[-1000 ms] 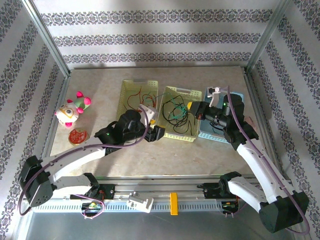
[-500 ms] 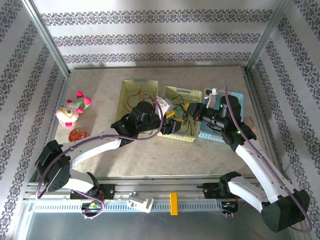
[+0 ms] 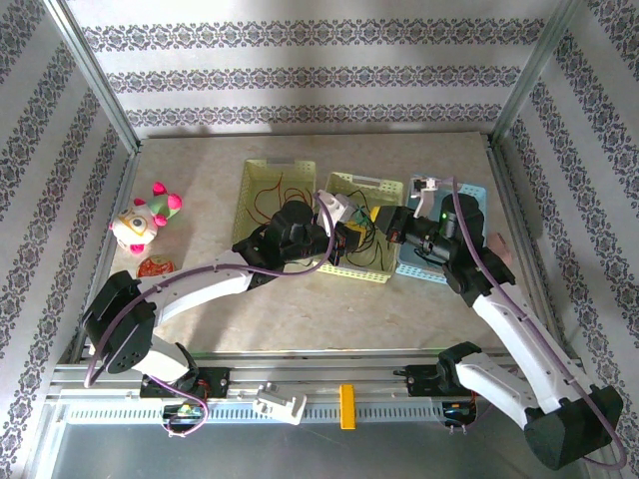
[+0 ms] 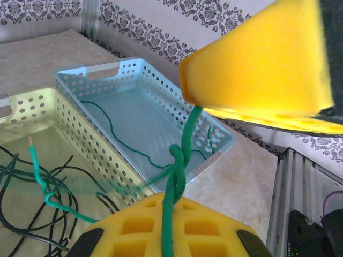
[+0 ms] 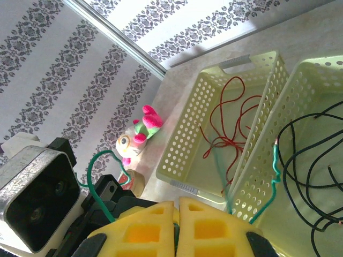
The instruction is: Untangle the cables
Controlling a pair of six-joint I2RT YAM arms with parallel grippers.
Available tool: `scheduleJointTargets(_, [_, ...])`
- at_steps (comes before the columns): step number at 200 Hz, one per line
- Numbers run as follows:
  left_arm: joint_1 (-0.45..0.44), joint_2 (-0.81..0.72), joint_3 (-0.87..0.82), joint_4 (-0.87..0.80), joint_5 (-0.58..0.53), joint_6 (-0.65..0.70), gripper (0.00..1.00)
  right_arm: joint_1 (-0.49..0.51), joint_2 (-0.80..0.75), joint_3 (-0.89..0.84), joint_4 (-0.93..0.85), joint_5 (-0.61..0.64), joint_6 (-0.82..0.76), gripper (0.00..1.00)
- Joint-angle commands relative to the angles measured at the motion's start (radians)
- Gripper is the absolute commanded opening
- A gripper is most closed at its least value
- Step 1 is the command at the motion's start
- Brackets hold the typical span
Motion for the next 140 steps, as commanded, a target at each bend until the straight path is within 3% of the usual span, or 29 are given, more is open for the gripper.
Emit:
scheduleJointTargets(1, [-0.010, -0.035, 0.007, 0.025, -0.004, 0.009, 0.00, 0.004, -0.022, -0.007, -0.041, 0.092, -0.023, 0.00])
scheduleJointTargets(81, [-0.008, -0.114, -0.017, 0.048, 0.025, -0.022, 0.00, -0.062, -0.048, -0.033, -0.223, 0.359, -0.029, 0.00])
scheduleJointTargets(140, [-0.004, -0.166, -0.037, 0.037, 0.023, -0.025, 0.00, -0.146, -0.101, -0.061, -0.319, 0.463, -0.012, 0.00])
